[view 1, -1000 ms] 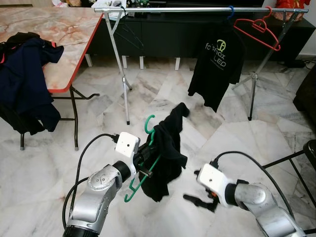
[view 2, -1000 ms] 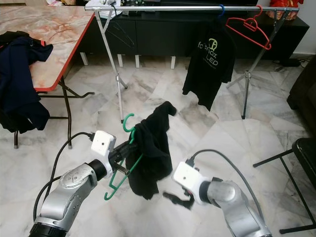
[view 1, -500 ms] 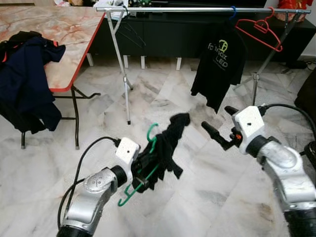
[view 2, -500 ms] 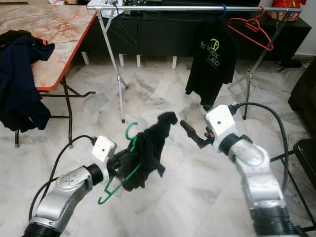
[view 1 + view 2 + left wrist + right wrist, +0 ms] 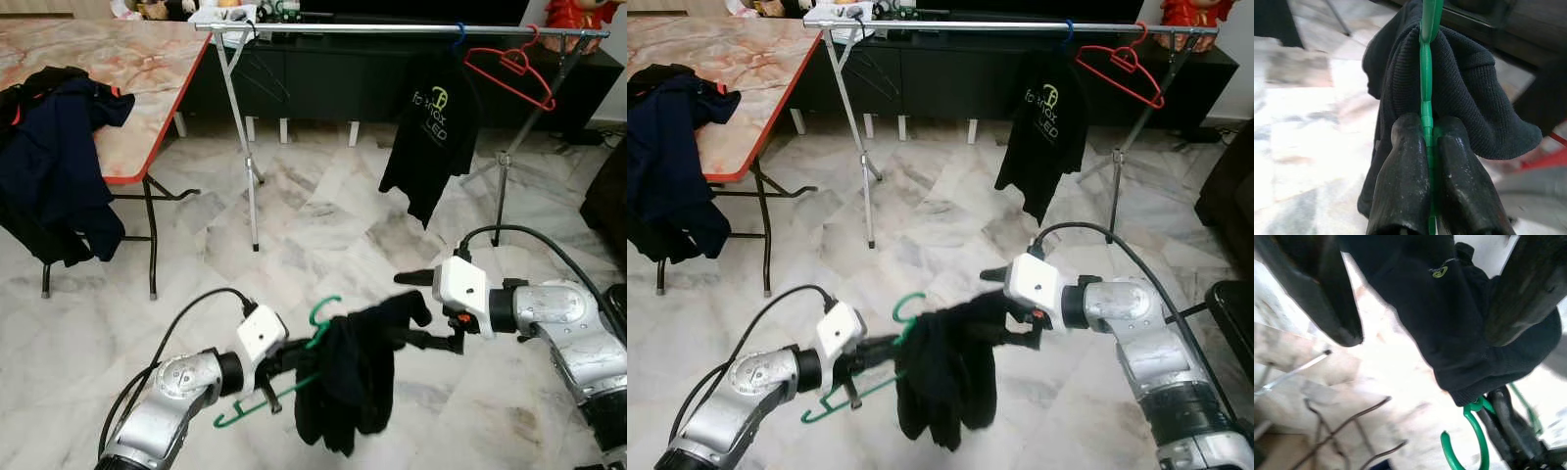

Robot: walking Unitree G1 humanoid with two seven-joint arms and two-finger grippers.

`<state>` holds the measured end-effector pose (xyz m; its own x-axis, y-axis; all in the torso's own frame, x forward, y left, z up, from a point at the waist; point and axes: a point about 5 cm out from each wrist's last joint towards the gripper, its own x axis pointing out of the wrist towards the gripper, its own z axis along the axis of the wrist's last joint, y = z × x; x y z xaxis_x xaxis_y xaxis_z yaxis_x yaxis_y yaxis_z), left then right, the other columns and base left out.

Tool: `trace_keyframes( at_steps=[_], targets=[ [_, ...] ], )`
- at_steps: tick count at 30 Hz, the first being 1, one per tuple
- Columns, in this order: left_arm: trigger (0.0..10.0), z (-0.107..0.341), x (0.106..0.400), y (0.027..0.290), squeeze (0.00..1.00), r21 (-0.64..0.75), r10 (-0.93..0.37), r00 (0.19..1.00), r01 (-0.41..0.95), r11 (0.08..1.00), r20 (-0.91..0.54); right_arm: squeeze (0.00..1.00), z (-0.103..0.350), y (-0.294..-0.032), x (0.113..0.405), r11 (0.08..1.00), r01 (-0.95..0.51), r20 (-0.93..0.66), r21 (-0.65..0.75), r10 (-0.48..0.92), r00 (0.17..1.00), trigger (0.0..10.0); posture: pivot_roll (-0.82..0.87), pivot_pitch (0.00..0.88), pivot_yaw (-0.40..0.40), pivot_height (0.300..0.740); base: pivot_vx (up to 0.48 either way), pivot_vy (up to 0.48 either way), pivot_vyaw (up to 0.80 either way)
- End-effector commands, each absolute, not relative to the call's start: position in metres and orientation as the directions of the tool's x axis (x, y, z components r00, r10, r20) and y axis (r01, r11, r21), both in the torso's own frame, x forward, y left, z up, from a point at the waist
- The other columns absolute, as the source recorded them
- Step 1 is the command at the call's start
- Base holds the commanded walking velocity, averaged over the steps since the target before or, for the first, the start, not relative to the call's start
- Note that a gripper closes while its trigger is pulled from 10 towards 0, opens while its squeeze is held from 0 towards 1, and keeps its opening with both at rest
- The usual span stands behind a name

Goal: Hang hanger

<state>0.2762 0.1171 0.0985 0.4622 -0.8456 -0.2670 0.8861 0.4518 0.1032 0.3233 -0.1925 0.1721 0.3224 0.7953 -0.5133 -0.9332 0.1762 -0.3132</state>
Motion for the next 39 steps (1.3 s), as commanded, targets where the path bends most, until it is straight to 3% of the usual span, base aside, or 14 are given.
trace_keyframes(
  at_steps=[1,5,10,18,22,30,31,32,39],
  targets=[
    [10.0,0.101,0.271,0.114,0.0,0.118,-0.873,0.393,0.919,0.375,-0.289,0.0,0.17,-0.193,0.323,0.115,-0.948,-0.556,-0.298,0.786,0.27,10.0,0.0,0.126,-0.037,0.74,0.0,0.0,0.0],
    [10.0,0.103,0.268,0.113,0.0,0.113,-0.892,0.328,0.945,0.308,-0.312,0.0,0.164,-0.188,0.324,0.051,-0.966,-0.582,-0.255,0.79,0.196,10.0,0.0,0.128,-0.043,0.74,0.0,0.0,0.0],
    [10.0,0.109,0.273,0.107,0.0,0.137,-0.9,0.31,0.95,0.281,-0.305,0.0,0.155,-0.179,0.322,-0.015,-0.978,-0.599,-0.209,0.793,0.116,10.0,0.0,0.123,-0.045,0.74,0.0,0.0,0.0],
    [10.0,0.116,0.273,0.099,0.0,0.144,-0.915,0.279,0.958,0.246,-0.293,0.0,0.129,-0.172,0.325,-0.025,-0.975,-0.654,-0.22,0.746,0.129,10.0,0.01,0.111,-0.045,0.74,0.0,0.0,0.0],
    [10.0,0.116,0.271,0.098,0.0,0.138,-0.917,0.268,0.962,0.237,-0.294,0.0,0.125,-0.17,0.33,0.01,-0.962,-0.656,-0.274,0.729,0.194,10.0,0.01,0.104,-0.041,0.74,0.0,0.0,0.0],
    [10.0,0.116,0.271,0.096,0.0,0.137,-0.918,0.263,0.963,0.231,-0.297,0.0,0.119,-0.171,0.329,-0.012,-0.968,-0.658,-0.249,0.736,0.16,10.0,0.01,0.092,-0.039,0.74,0.0,0.0,0.0],
    [10.0,0.117,0.272,0.096,0.0,0.138,-0.918,0.263,0.963,0.232,-0.296,0.0,0.119,-0.17,0.328,-0.019,-0.973,-0.645,-0.228,0.752,0.137,2.7,0.01,0.088,-0.039,0.74,0.0,0.0,0.0],
    [10.0,0.117,0.272,0.096,0.0,0.138,-0.918,0.263,0.963,0.232,-0.296,0.0,0.119,-0.169,0.327,-0.022,-0.977,-0.632,-0.211,0.766,0.119,0.0,0.01,0.086,-0.038,0.74,0.0,0.0,0.0],
    [10.0,0.117,0.272,0.095,0.0,0.138,-0.918,0.266,0.962,0.234,-0.294,0.0,0.113,-0.169,0.323,-0.04,-0.985,-0.634,-0.166,0.77,0.076,0.0,0.02,0.079,-0.039,0.74,0.0,0.0,0.0]
  ],
)
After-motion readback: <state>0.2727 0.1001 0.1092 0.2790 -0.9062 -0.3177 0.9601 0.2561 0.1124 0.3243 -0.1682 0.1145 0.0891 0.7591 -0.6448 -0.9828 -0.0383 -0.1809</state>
